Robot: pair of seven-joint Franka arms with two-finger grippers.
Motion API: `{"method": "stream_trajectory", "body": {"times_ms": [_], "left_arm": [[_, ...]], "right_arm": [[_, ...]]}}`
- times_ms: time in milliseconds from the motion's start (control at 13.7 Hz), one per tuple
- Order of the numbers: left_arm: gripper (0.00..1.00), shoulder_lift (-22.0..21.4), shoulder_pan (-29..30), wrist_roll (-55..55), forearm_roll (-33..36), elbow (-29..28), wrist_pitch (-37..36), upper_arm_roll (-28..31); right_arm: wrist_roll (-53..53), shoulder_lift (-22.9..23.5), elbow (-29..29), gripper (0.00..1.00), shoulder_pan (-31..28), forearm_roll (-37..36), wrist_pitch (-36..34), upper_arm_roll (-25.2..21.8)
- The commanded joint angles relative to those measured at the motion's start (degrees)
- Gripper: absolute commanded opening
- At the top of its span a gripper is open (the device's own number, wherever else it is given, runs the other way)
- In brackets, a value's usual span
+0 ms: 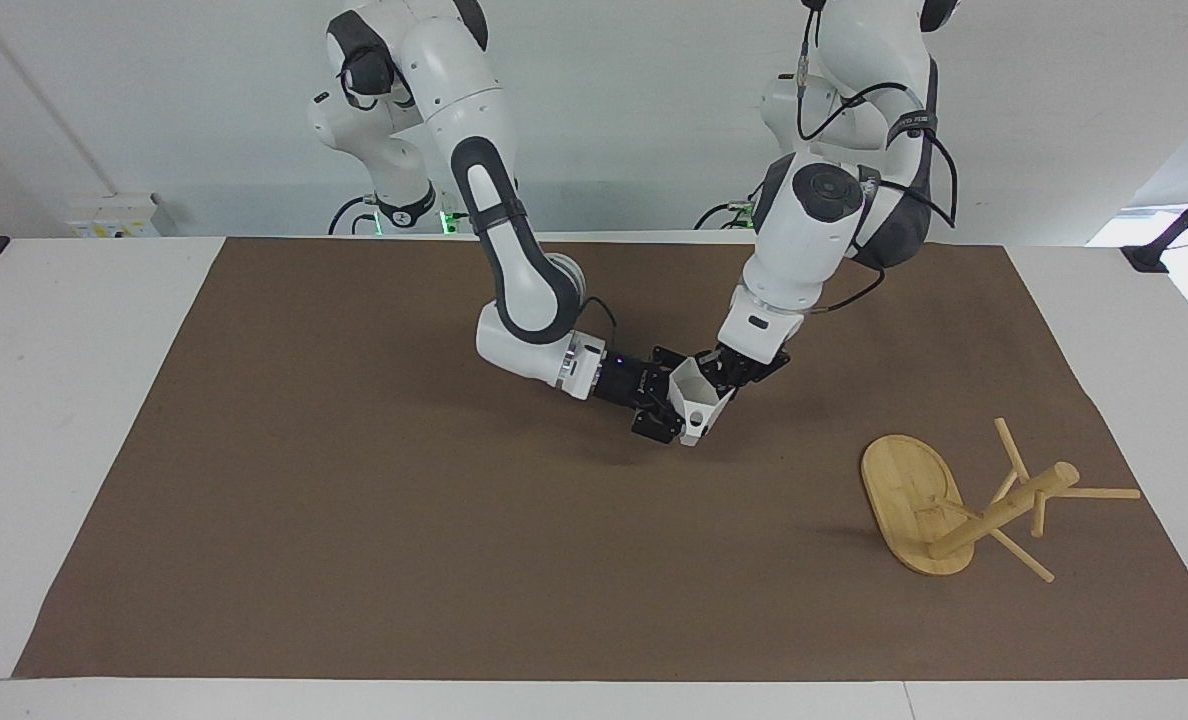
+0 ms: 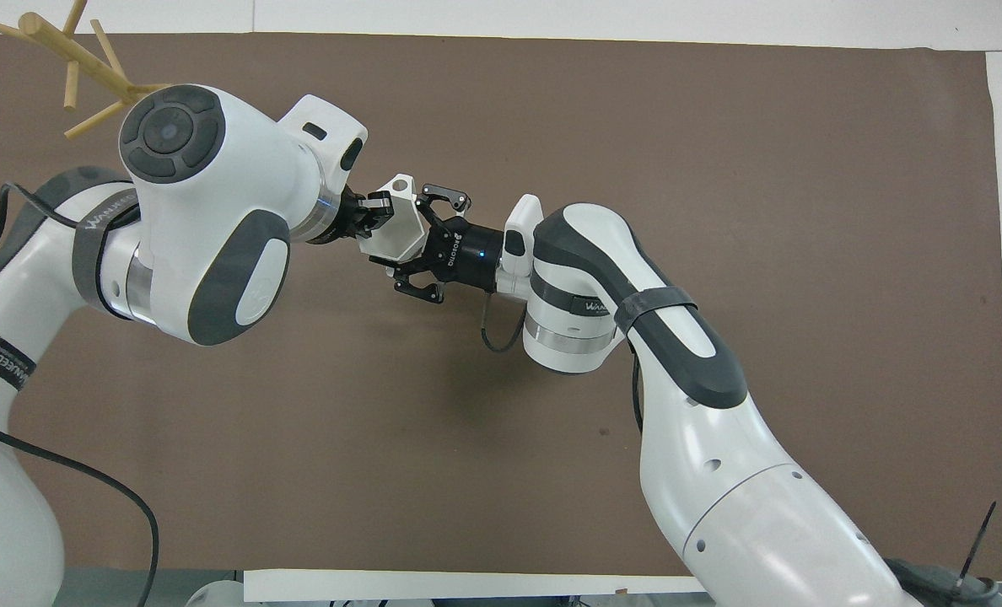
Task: Hang cup on rack
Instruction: 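Grasp the mug with the left gripper from the right gripper, then open the right gripper and withdraw it while the left gripper holds the mug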
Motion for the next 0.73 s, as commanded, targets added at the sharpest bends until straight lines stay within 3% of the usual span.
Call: {"method": "stream_trajectory", "body": {"times_ms": [0, 218, 437, 655], "left_arm": [[0.00, -1.43, 0.23, -0.72, -0.53, -2.14, 1.65, 0.27], [0.00, -1.34, 1.02, -0.81, -0.53, -2.05, 1.65, 0.36], [0.00, -1.25, 1.02, -1.16, -0.53, -1.97, 2.26, 0.53], [0.00, -1.07, 0.93, -8.24, 0.16, -1.17, 2.26, 0.80]], "right_arm": [[-0.43, -0.84, -0.82, 1.00, -0.28, 3.28, 1.42, -0.05], [0.01, -1.54, -1.17, 1.00, -0.89, 3.99, 1.69, -0.05], [-0.16, -5.31, -6.24, 1.00, -6.15, 1.63, -0.49, -0.13], [0.02, -7.07, -10.39, 1.00, -15.01, -10.03, -9.79, -0.13]]}}
